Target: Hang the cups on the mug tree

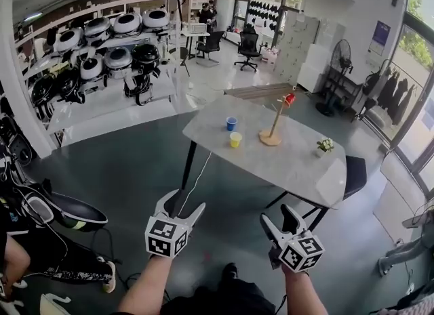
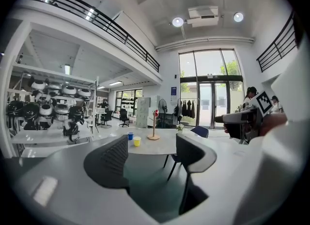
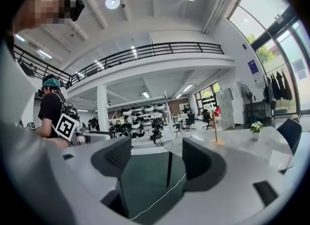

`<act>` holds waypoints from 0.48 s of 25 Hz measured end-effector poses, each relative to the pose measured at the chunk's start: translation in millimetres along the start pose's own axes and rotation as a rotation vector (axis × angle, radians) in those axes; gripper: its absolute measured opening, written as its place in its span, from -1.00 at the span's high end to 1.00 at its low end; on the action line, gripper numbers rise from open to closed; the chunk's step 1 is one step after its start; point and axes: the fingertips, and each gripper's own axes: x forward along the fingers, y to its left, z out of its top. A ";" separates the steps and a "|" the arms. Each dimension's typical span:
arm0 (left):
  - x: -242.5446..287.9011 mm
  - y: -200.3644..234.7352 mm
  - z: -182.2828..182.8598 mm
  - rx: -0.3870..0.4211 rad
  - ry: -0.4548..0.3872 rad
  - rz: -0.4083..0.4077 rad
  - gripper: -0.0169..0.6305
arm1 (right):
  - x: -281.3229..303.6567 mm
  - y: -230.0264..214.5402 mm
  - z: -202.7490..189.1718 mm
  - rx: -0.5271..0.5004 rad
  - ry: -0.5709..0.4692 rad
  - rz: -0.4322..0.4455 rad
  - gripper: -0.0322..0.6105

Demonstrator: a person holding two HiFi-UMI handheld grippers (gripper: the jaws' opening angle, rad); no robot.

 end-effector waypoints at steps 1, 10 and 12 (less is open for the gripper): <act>4.0 -1.1 0.0 0.010 -0.001 -0.019 -0.03 | 5.1 -0.3 -1.9 0.003 0.001 0.007 -0.03; 68.9 12.3 4.1 -0.014 0.037 -0.070 0.20 | 75.9 -53.9 -16.9 0.063 -0.002 0.046 -0.03; 92.6 18.8 11.4 0.015 0.027 -0.041 0.20 | 96.2 -70.0 -13.0 0.071 -0.004 0.065 -0.03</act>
